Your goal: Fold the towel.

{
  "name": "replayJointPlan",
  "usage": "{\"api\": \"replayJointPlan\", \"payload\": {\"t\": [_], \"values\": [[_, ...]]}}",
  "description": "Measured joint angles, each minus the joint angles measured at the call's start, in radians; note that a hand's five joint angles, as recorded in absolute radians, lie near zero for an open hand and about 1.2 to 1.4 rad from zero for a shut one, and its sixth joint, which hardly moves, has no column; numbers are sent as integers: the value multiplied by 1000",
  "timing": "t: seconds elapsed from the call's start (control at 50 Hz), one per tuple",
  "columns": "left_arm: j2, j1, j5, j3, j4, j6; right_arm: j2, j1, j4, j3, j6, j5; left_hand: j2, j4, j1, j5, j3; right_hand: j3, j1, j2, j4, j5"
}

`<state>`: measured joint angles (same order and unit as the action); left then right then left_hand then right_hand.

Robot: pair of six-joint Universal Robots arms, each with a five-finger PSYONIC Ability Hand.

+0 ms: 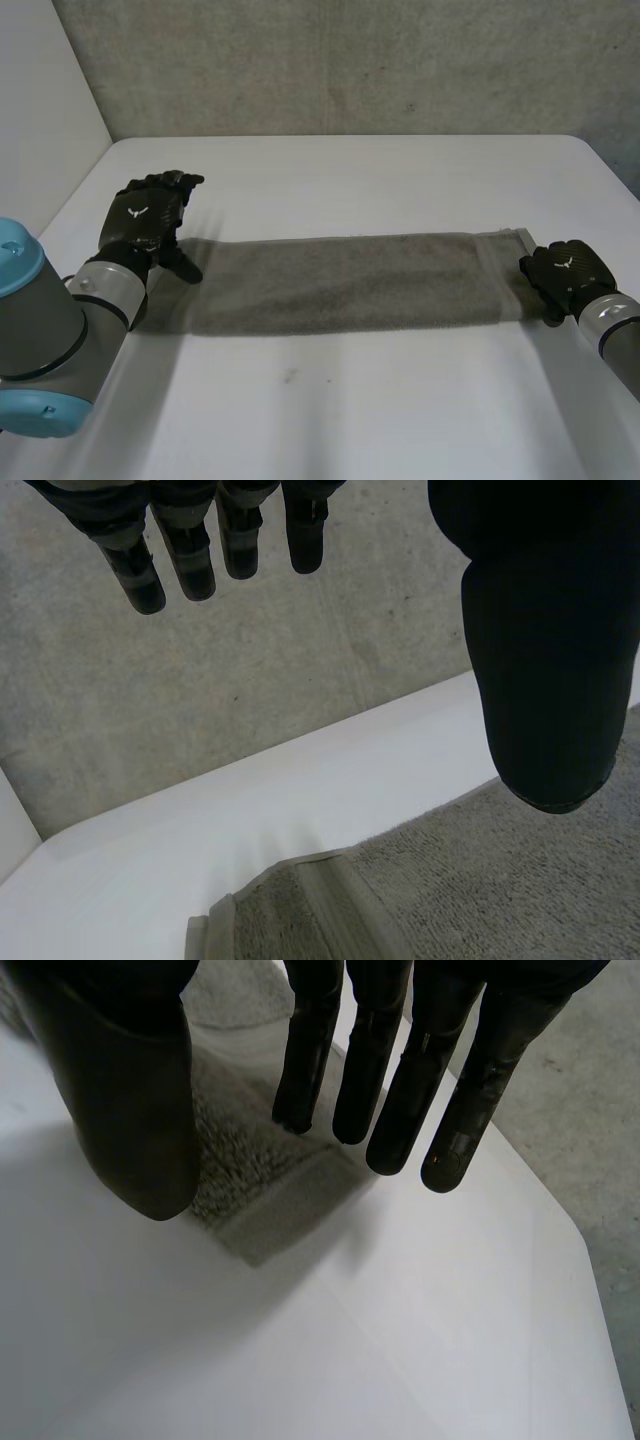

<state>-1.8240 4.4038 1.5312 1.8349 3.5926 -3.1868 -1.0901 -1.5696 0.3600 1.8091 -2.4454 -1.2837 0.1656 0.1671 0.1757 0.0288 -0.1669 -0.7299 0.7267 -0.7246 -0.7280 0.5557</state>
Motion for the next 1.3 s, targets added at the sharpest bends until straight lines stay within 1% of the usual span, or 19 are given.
{"api": "replayJointPlan", "payload": {"t": [0.08, 0.16, 0.28, 0.4, 0.48, 0.54, 0.64, 0.72, 0.74, 0.84, 0.94, 1.02, 1.08, 1.1, 1.14, 1.16, 1.2, 1.24, 1.3], "values": [[-1, 3, 0, 9, 3, 0, 37, 12, 20, -19, -1, -1, 0, 0, 0, 0, 0, -183, 186, -192, -183, 179], [-1, 3, 0, 19, 8, -1, 57, 26, 26, -39, -3, -3, 0, 0, 0, 0, 0, -578, 585, -578, -584, 574], [1, 2, 0, 31, 25, -1, 59, 50, 37, -61, -1, -23, 0, 0, 0, 0, 0, -602, 600, -583, -612, 601], [4, 2, -1, 38, 38, -1, 46, 146, 29, -88, 32, -80, 0, 0, 0, 0, 0, -602, 601, -583, -612, 601], [5, 1, -1, 38, 39, -1, 34, 265, -19, -130, 133, -119, 0, 0, 0, 0, 0, -602, 603, -583, -612, 601], [6, 1, -1, 38, 39, -1, 15, 303, -78, -174, 209, -129, 0, 0, 0, 0, 0, -606, 605, -583, -612, 601], [6, -1, -1, 40, 38, -1, -70, 143, -117, -228, 136, -125, 0, 0, 0, 0, 0, -614, 606, -583, -612, 601], [6, -1, 0, 43, 38, -1, -106, -68, -116, -265, 55, -124, 0, 0, 0, 0, 0, -617, 606, -588, -612, 601], [6, -2, 0, 44, 38, -1, -104, -148, -115, -279, 38, -124, 0, -1, 0, 0, 0, -617, 607, -594, -612, 601], [7, -3, 0, 48, 40, -1, -24, -485, -105, -361, 8, -129, 0, -1, 0, 0, 0, -617, 607, -593, -612, 601], [8, -4, 0, 51, 41, -1, 113, -708, -105, -446, 6, -135, 0, -1, 0, 0, 0, -617, 607, -593, -612, 605], [8, -5, 0, 52, 41, -1, 215, -814, -107, -490, 6, -136, 0, -1, 0, 0, 0, -617, 608, -593, -612, 605], [8, -7, 0, 52, 41, -1, 246, -843, -108, -500, 3, -138, 0, -1, 0, 0, 0, -562, 561, -558, -568, 561], [8, -7, -1, 52, 42, -1, 250, -849, -108, -501, 0, -140, 0, -1, 0, 0, 0, -457, 455, -456, -457, 451], [8, -9, -1, 52, 41, -1, 240, -853, -109, -496, -15, -149, 0, -1, 0, 0, 0, -76, 51, -66, -81, 58], [8, -9, -1, 52, 42, -1, 232, -852, -110, -492, -23, -154, 0, -1, 0, 0, 0, 44, -50, 57, 37, -46], [7, -11, -1, 53, 41, -1, 187, -843, -112, -473, -62, -176, 0, -1, 0, 0, 0, 379, -376, 388, 367, -408], [7, -12, -2, 53, 41, -1, 149, -826, -115, -454, -97, -194, 0, -1, 0, 0, 0, 474, -470, 467, 464, -500], [7, -13, -2, 53, 41, -1, 78, -774, -121, -409, -162, -219, 0, -1, 0, 0, 0, 484, -493, 471, 471, -501]]}}
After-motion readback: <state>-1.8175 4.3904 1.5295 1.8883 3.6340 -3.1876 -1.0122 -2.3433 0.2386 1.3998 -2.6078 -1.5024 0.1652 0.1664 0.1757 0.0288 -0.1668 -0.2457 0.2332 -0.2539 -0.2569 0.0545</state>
